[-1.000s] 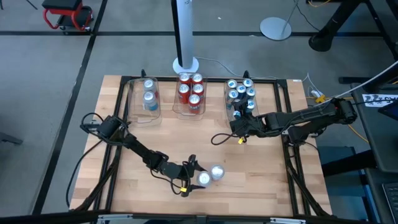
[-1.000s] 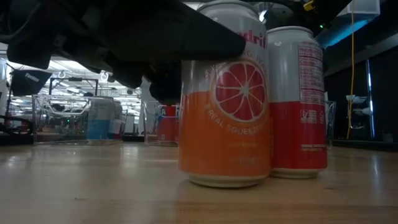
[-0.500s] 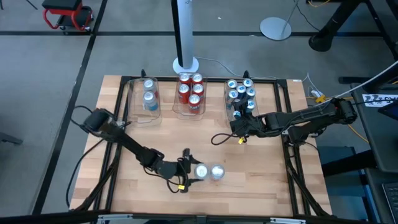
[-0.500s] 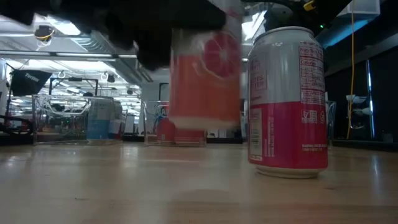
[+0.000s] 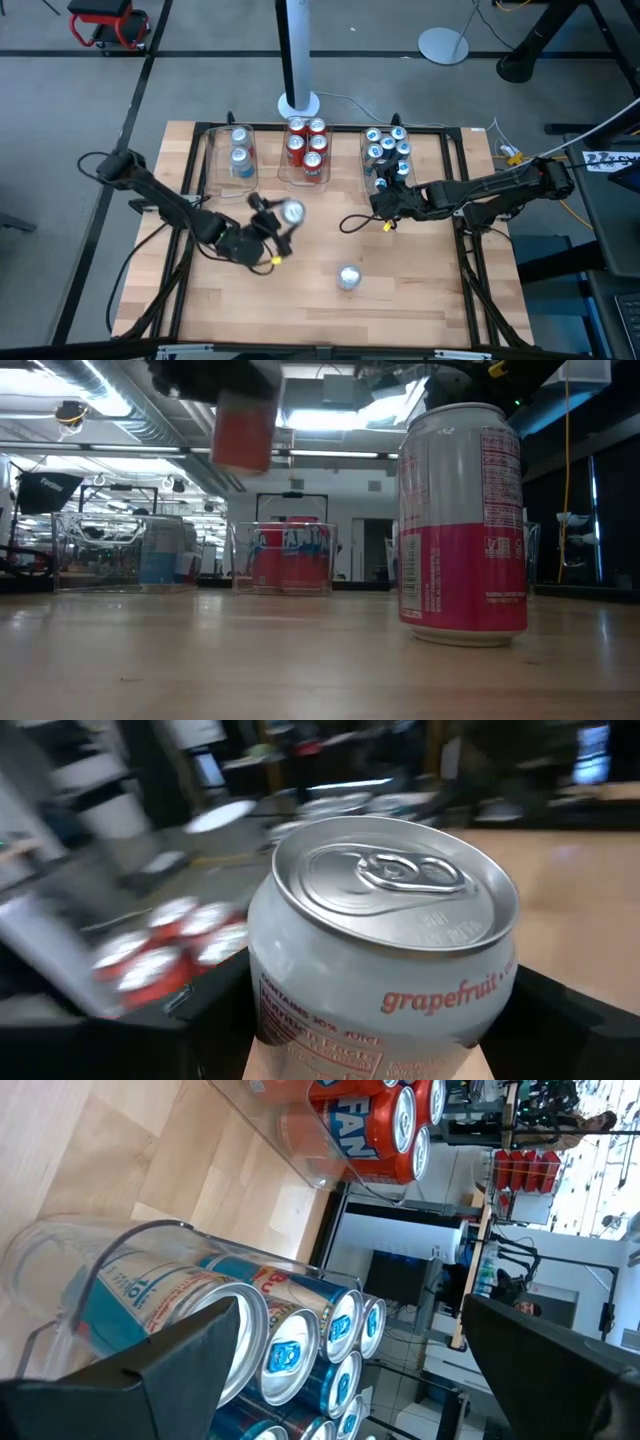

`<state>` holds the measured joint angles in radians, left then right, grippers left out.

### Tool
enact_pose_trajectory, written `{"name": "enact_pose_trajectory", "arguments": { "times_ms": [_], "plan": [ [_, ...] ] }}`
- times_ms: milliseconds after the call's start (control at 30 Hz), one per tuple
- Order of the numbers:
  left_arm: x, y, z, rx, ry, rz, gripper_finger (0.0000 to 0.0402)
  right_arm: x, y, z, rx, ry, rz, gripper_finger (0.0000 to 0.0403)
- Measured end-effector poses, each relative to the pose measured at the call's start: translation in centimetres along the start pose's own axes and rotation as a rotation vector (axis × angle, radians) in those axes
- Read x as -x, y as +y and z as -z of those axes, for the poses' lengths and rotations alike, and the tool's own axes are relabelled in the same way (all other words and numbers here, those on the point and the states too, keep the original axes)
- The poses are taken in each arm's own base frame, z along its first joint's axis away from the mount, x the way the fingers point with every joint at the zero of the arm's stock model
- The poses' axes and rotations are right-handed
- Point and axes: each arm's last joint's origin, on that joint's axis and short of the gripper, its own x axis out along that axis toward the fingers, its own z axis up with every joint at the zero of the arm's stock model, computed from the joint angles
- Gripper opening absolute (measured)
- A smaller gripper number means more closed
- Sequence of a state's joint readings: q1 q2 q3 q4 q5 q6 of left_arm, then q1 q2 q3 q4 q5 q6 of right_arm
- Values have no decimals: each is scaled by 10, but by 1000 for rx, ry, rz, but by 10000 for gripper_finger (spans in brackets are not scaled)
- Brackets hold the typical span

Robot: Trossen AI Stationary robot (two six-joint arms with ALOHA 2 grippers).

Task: Sort soda cans
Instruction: Put the orange-white soda can into the top left transparent bin

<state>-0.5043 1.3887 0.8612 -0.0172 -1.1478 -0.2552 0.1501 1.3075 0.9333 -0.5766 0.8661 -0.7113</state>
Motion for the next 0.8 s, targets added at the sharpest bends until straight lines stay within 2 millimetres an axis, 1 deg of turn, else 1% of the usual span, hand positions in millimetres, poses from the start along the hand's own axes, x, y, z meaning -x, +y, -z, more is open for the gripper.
{"name": "enact_pose_trajectory", "arguments": {
  "times_ms": [167, 367, 500, 700, 800],
  "plan": [
    [-4, 31, 3, -4, 48, -171, 291, 0, 0, 0, 0, 0, 0, 380],
    [-16, 66, 21, 7, 146, -359, 292, 0, 0, 0, 0, 0, 0, 380],
    [-23, 85, 32, 20, 203, -463, 292, 0, 0, 0, 0, 0, 0, 380],
    [-30, 99, 54, 51, 234, -544, 292, 0, 0, 0, 0, 0, 0, 380],
    [-30, 103, 67, 103, 233, -575, 292, 0, 0, 0, 0, 0, 0, 380]
  ]
}}
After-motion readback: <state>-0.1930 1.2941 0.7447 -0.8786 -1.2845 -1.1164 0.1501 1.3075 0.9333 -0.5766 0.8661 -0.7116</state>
